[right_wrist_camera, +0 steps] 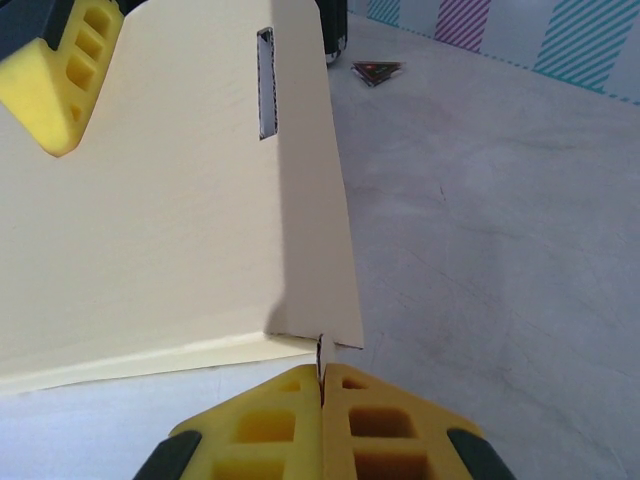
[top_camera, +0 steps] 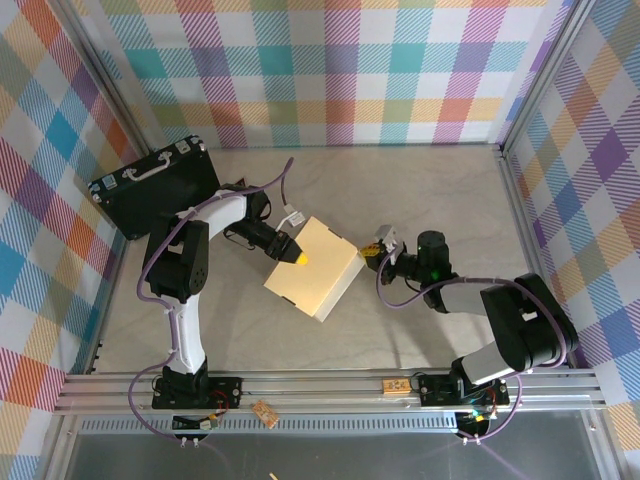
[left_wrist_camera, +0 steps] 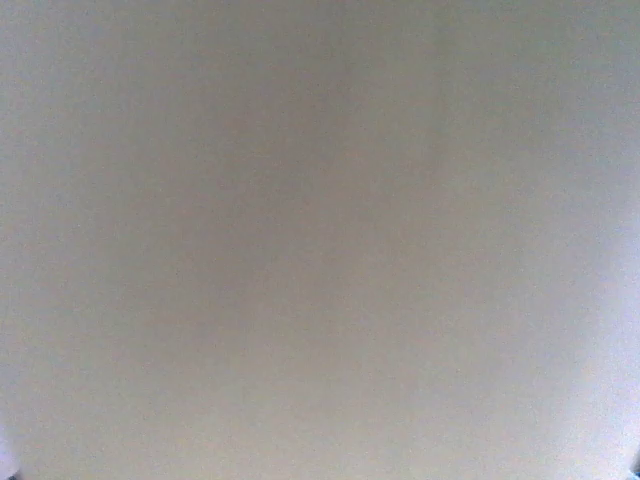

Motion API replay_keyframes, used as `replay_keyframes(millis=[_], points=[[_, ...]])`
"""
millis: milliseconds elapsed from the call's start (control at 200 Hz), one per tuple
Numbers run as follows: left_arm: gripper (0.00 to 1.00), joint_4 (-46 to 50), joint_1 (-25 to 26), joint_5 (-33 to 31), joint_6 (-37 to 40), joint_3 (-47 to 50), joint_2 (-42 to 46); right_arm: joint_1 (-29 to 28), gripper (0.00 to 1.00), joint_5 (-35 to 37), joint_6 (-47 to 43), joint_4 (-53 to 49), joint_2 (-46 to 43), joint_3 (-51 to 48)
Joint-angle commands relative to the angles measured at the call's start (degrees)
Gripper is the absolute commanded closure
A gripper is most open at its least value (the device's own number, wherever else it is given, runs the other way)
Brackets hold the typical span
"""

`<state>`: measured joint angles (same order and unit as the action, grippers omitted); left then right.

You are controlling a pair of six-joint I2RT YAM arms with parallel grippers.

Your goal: Fold the paper box

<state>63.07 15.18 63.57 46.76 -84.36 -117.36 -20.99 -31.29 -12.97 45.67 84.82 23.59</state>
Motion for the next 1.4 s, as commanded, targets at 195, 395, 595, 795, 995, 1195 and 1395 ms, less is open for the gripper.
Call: replay_keyframes(millis=[195,395,595,795,995,1195,1395], points=[[0.70,-6.65,-2.70,3.49,-2.00,-0.56,1.25,-3.10,1.00,-8.83,-1.52,3.07,-0.97,-2.57],[0.70,-6.91,-3.05,3.62,-2.28,-0.72,1.19,-3.28,1.00,-8.79,-1.66,4.40,-2.27,-4.64],[0.70,-7.27,-3.05,3.41,-2.47,-0.33,1.39,-3.48,1.00,-9.31,-1.44,5.22,-2.12,-4.83],[0.70,-7.16,-2.71,1.93,-2.36,-0.14,1.70,-3.80,1.00,-8.13,-1.00,0.31,-2.55,-1.79],[0.70,-6.76,-1.73,0.08,-2.07,-0.25,2.14,-5.12,1.00,-6.42,-4.42,-9.05,-4.55,2.00],[0.70,-6.04,-0.96,-1.10,-2.05,-0.80,2.69,-5.64,0.99,-3.71,-7.38,-21.00,-5.80,6.36],[0.70,-5.85,-0.70,-1.95,-1.97,-0.94,2.67,-5.63,0.85,-2.50,-6.67,-27.83,-5.90,10.40]])
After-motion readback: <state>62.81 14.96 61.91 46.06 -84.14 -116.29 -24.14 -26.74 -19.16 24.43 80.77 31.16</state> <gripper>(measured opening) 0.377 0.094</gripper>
